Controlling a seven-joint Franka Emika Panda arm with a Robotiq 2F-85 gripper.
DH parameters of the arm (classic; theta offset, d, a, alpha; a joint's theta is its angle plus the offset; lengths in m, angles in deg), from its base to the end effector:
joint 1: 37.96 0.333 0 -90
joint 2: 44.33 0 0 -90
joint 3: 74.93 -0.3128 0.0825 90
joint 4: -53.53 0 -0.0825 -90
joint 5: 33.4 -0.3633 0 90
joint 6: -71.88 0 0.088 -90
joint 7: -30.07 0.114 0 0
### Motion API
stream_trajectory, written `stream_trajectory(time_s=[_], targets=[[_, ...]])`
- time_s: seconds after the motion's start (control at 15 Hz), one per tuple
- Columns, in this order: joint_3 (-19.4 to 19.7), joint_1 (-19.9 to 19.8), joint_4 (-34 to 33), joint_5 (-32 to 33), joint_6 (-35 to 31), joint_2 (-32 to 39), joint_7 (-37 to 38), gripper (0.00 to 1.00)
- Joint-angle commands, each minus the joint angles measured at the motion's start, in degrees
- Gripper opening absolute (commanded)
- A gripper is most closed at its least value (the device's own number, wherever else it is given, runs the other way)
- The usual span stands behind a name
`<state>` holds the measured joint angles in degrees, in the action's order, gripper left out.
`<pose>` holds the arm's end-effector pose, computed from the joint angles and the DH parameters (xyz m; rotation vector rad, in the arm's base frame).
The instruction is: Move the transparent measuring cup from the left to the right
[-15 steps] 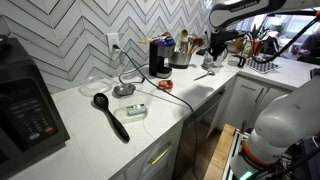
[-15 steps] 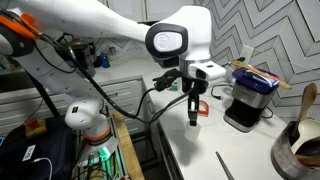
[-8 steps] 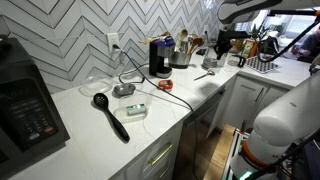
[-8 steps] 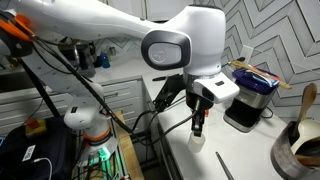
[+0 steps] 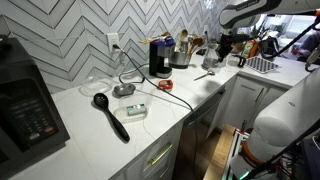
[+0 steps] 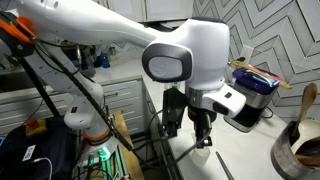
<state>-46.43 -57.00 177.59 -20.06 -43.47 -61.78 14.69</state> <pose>0.2928 -0.3676 0.5134 2.9340 -0.6919 0.1026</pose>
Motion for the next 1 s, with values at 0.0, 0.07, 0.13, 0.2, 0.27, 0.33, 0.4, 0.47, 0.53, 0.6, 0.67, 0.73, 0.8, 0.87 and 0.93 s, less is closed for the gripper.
stream_trajectory(time_s=[0.0,0.07,0.13,0.2,0.27,0.33,0.4,0.47,0.53,0.6,0.67,0.73,0.8,0.87,0.93], targets=[[9.1,4.2,0.9,-5.9,-3.3,2.1,-15.7,0.01],[10.0,2.9,-0.3,-8.0,-2.9,4.0,-20.0,0.01],[10.2,1.5,-1.1,-9.9,-2.6,5.7,-23.2,0.01],[11.0,1.2,-2.1,-10.7,-1.7,6.8,-24.9,0.01],[8.3,0.4,-0.1,-8.1,-2.2,4.1,-20.2,0.04],[9.2,0.2,-0.6,-8.9,-2.2,5.0,-22.1,0.04],[9.6,0.1,-1.0,-9.3,-2.2,5.6,-23.1,0.04],[9.6,0.1,-1.3,-9.5,-2.2,6.0,-23.4,0.04],[9.5,0.1,-1.4,-9.5,-2.2,6.2,-23.4,0.04],[9.5,0.1,-1.4,-9.5,-2.2,6.3,-23.4,0.01],[9.5,0.4,-1.0,-10.5,-4.8,6.9,-23.6,0.01],[10.0,0.7,-1.4,-12.5,-6.4,8.5,-24.5,0.01],[10.2,0.6,-2.5,-13.5,-5.8,10.3,-24.2,0.01],[10.7,0.4,-2.8,-14.9,-7.8,12.0,-24.7,0.01],[10.9,0.1,-3.2,-16.6,-8.1,13.3,-25.0,0.01]])
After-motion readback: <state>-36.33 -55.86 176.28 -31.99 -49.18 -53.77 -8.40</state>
